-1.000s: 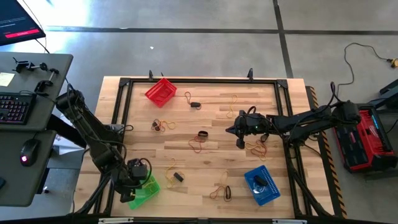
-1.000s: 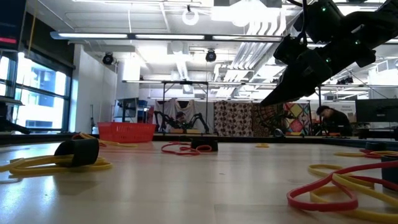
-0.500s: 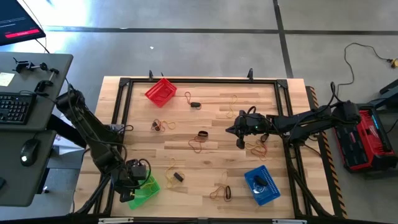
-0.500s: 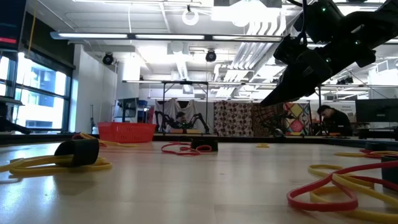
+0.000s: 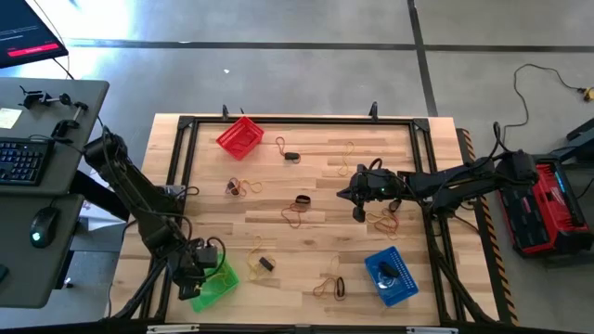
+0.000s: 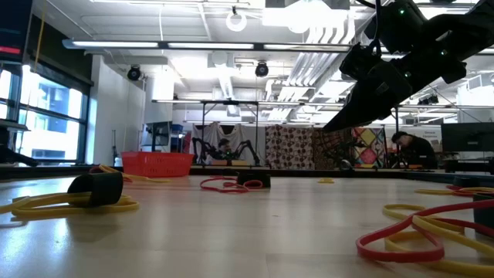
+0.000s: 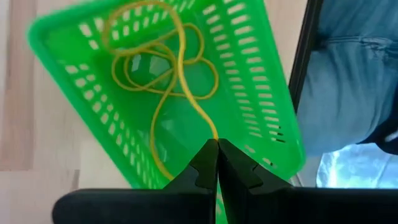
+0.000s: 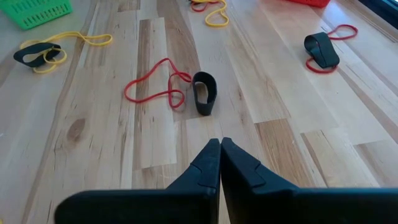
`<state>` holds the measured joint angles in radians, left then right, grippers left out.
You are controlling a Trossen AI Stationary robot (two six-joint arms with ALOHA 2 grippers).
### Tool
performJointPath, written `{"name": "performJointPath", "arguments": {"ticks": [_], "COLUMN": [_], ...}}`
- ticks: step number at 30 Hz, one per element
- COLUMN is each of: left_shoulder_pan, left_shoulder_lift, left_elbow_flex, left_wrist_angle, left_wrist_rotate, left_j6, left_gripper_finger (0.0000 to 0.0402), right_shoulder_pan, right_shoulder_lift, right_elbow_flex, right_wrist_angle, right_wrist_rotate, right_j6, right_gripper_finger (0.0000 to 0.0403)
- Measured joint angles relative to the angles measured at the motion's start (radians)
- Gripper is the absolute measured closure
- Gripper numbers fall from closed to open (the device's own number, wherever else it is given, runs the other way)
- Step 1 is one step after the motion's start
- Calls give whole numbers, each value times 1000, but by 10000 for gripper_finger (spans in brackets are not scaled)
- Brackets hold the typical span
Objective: Sort rubber bands into baskets
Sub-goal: Put the yellow rubber band into the green basket, then put the red rubber band into the red basket
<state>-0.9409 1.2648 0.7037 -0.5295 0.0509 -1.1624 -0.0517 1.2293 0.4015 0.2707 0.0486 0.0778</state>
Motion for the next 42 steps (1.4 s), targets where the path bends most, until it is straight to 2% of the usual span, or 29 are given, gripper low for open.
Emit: {"name": "performJointPath", "arguments": {"ticks": [7, 13, 20, 28, 33, 37, 42], "left_shoulder_pan": [-16, 8, 26, 46, 68, 72, 73], "left_shoulder_lift": [0, 4, 58, 104, 91, 61, 0], "left_elbow_flex": [-6, -6, -6, -4, 37, 52, 54], "left_wrist_angle": [7, 6, 47, 62, -1, -5, -11], "left_wrist_rotate": [-12, -62, -29, 70, 94, 94, 59], "left_j6": [-23, -22, -2, 32, 57, 92, 117], "left_gripper_finger": [401, 401, 398, 346, 323, 330, 362], "right_shoulder_pan": [0, 0, 0, 0, 0, -1, -1], "right_shoulder_lift": [0, 0, 0, 0, 0, 0, 0], "right_elbow_flex": [0, 0, 0, 0, 0, 0, 0], "right_wrist_angle": [0, 0, 0, 0, 0, 2, 10], "right_wrist_rotate": [0, 0, 0, 0, 0, 0, 0], "right_j6": [0, 0, 0, 0, 0, -28, -52], "right_gripper_finger": [402, 402, 402, 402, 402, 402, 402]}}
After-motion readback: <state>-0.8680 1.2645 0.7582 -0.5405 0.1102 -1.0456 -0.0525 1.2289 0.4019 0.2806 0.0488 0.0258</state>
